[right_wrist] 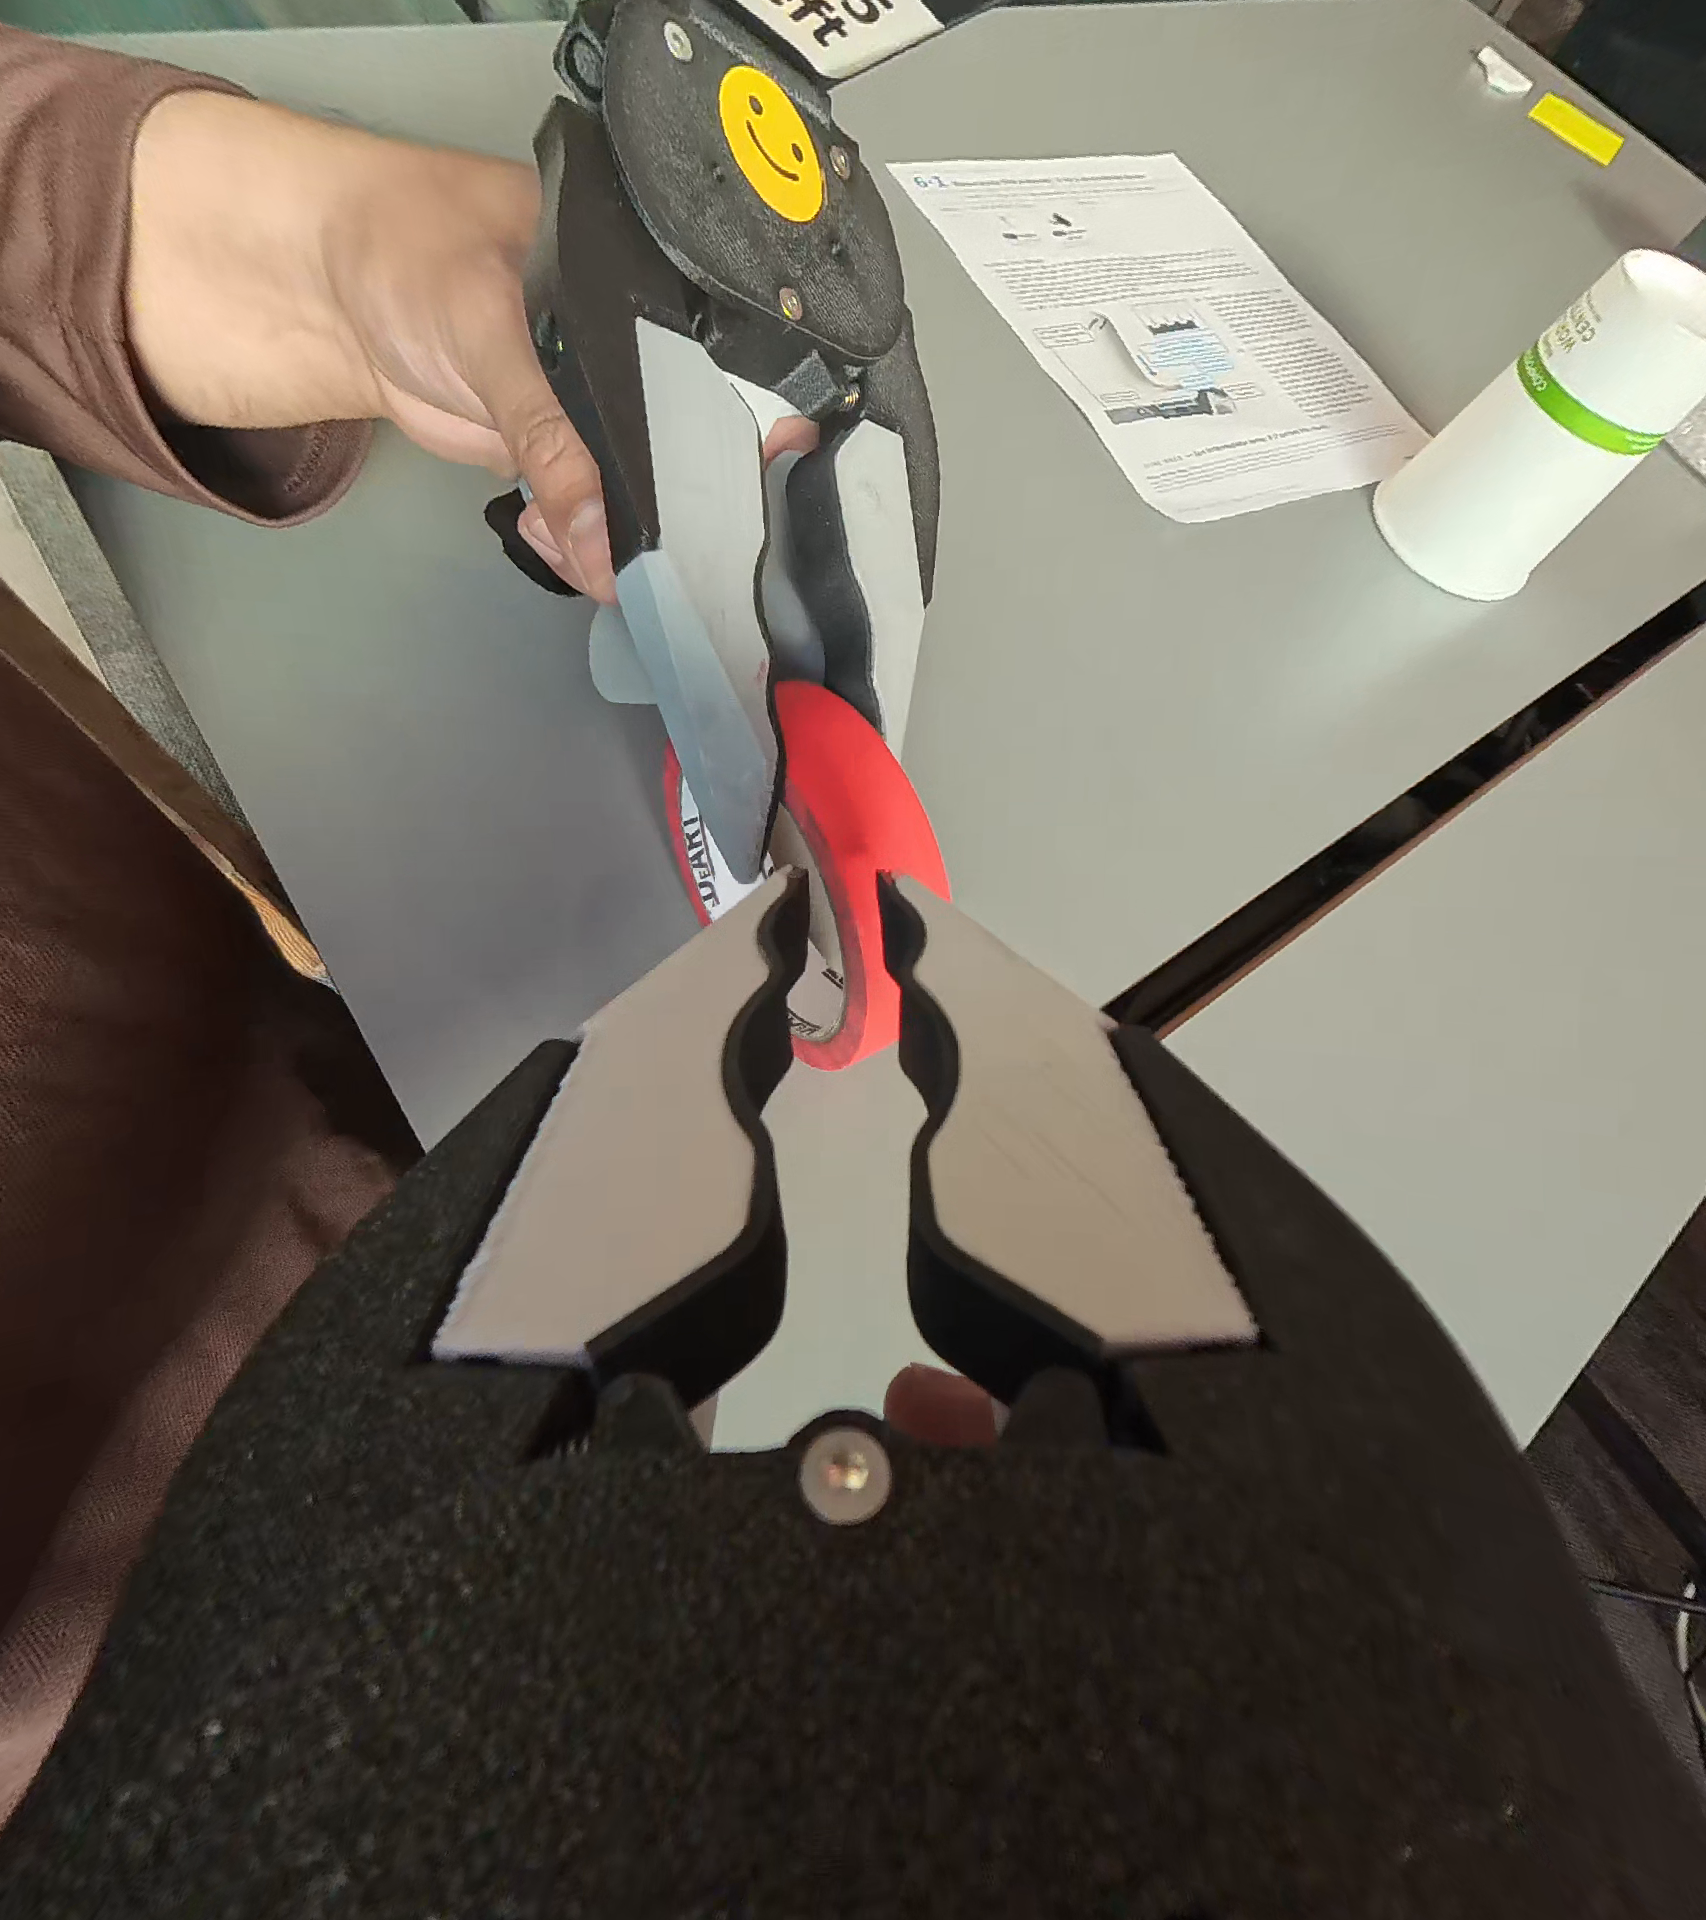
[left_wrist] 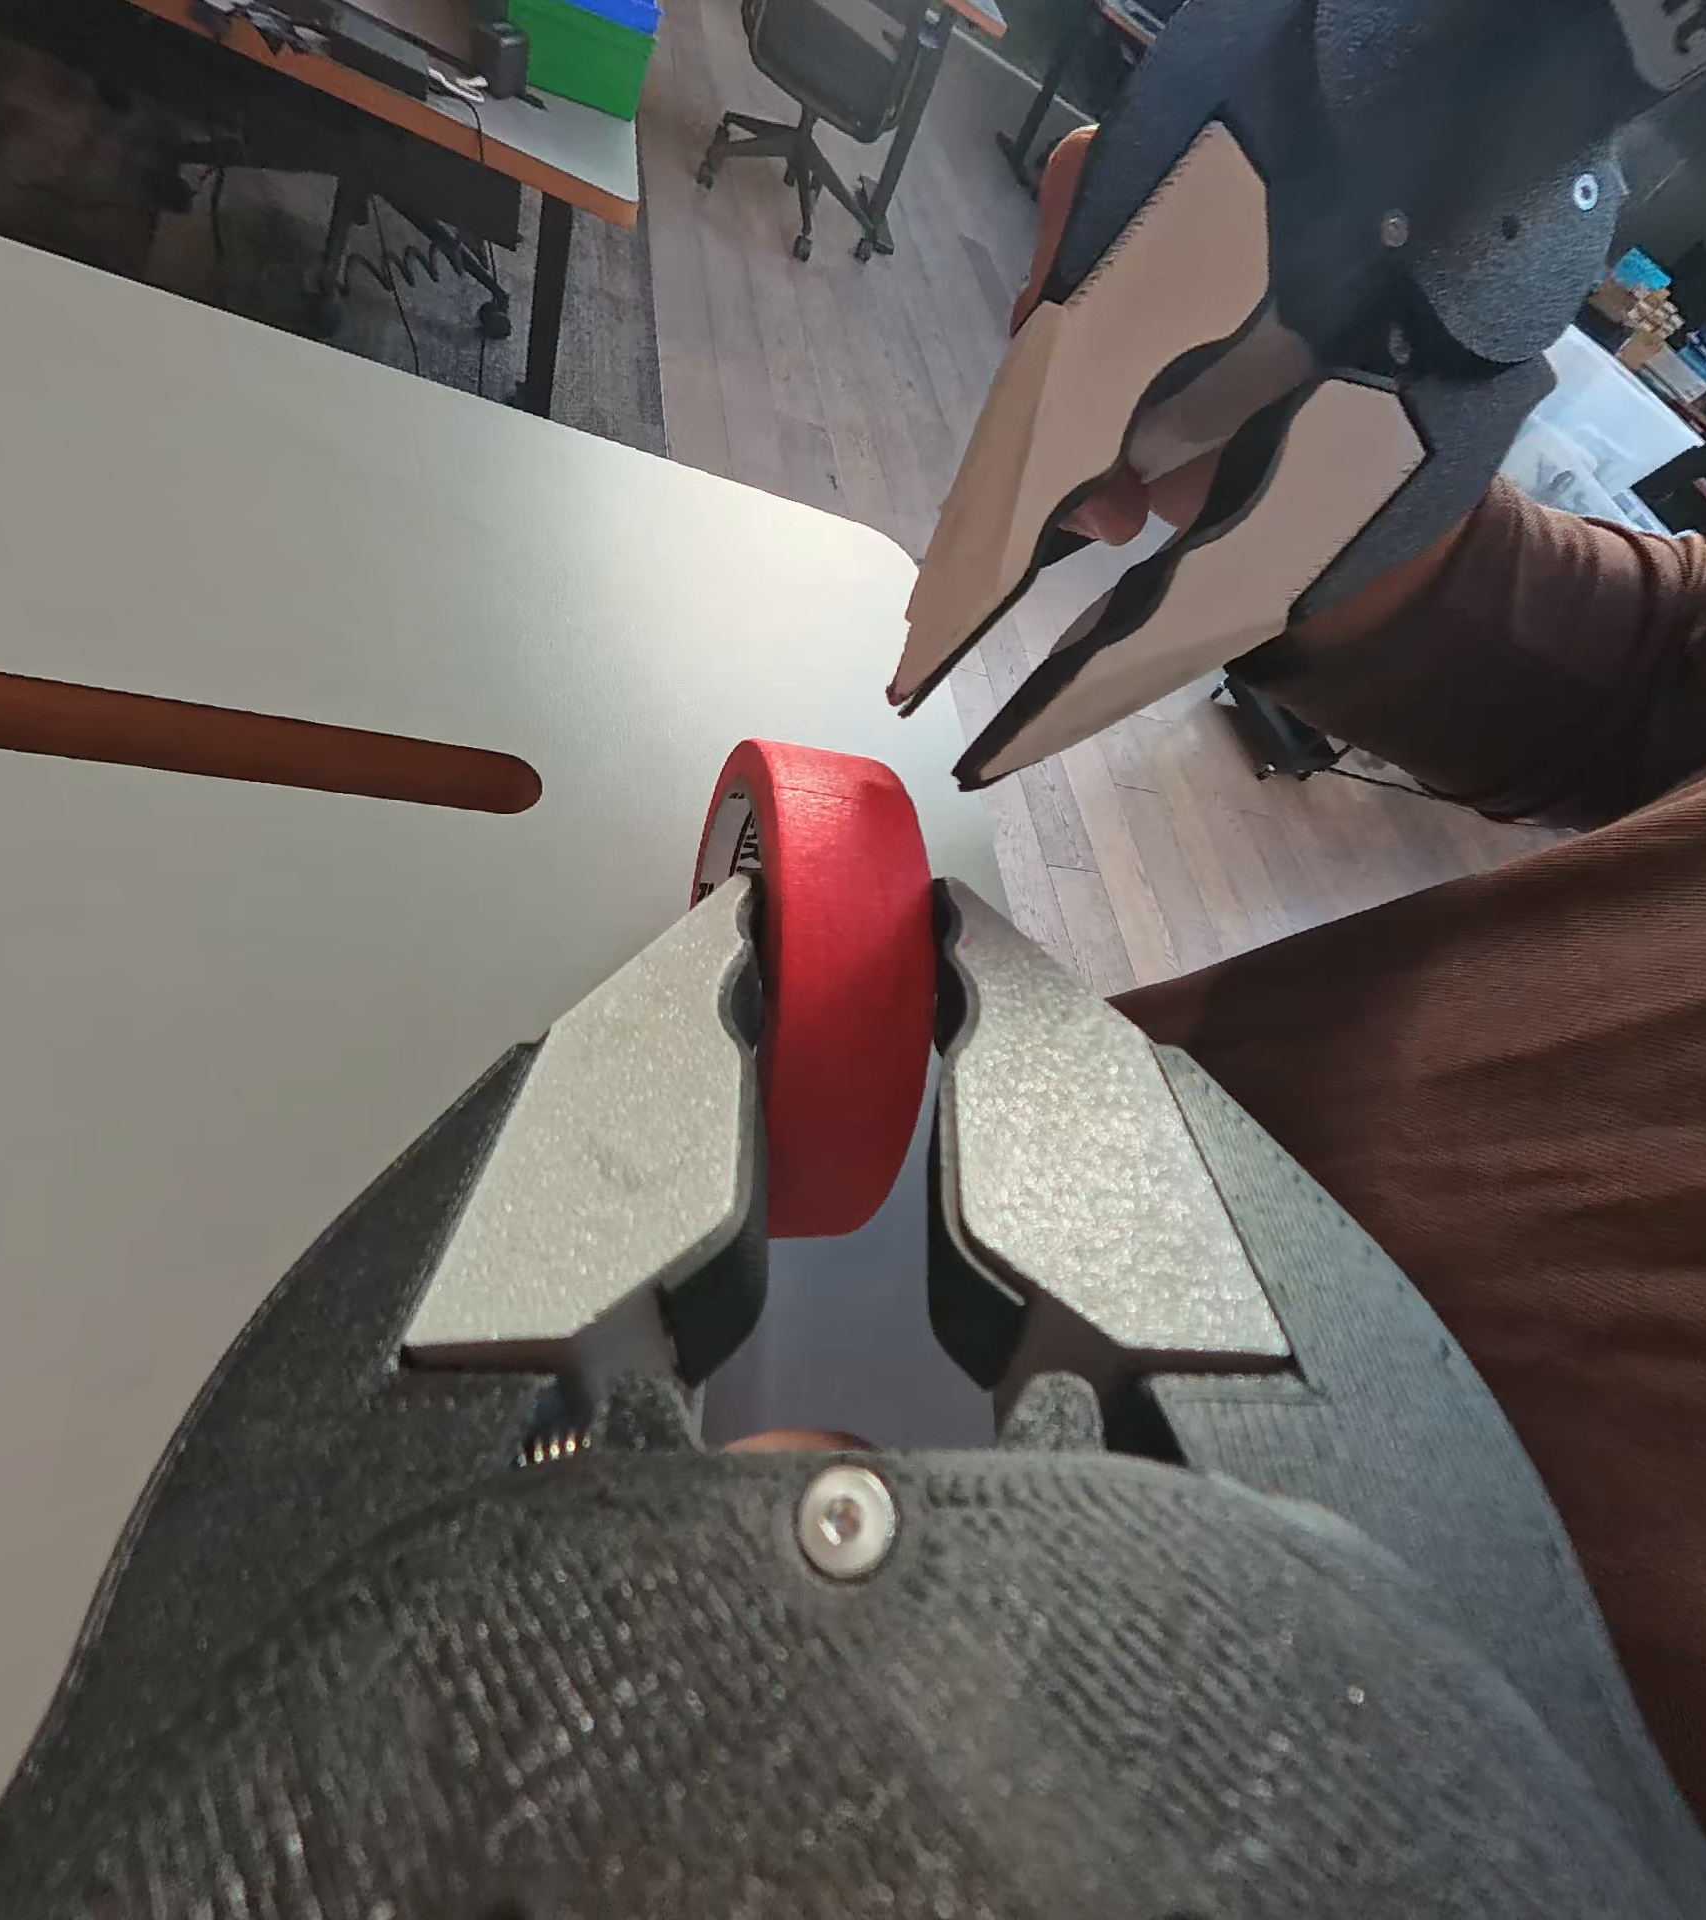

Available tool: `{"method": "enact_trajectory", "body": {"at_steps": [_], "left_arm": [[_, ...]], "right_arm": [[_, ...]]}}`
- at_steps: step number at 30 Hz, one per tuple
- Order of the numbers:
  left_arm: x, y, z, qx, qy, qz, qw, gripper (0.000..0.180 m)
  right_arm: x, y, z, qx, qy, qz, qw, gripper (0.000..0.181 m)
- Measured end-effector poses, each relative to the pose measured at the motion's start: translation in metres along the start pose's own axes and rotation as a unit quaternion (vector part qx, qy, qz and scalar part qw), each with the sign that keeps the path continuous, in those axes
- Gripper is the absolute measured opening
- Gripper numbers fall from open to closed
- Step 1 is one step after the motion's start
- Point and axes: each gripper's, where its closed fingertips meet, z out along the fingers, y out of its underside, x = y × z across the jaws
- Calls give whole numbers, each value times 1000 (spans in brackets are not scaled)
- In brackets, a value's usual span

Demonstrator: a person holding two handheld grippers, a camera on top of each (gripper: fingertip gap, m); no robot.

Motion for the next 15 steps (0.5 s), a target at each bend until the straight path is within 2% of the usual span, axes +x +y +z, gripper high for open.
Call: {"method": "enact_trajectory", "body": {"at_steps": [15], "left_arm": [[0,-2,6,-9,-38,-7,999,28]], "right_arm": [[-3,4,4,12,-29,-17,999,6]]}}
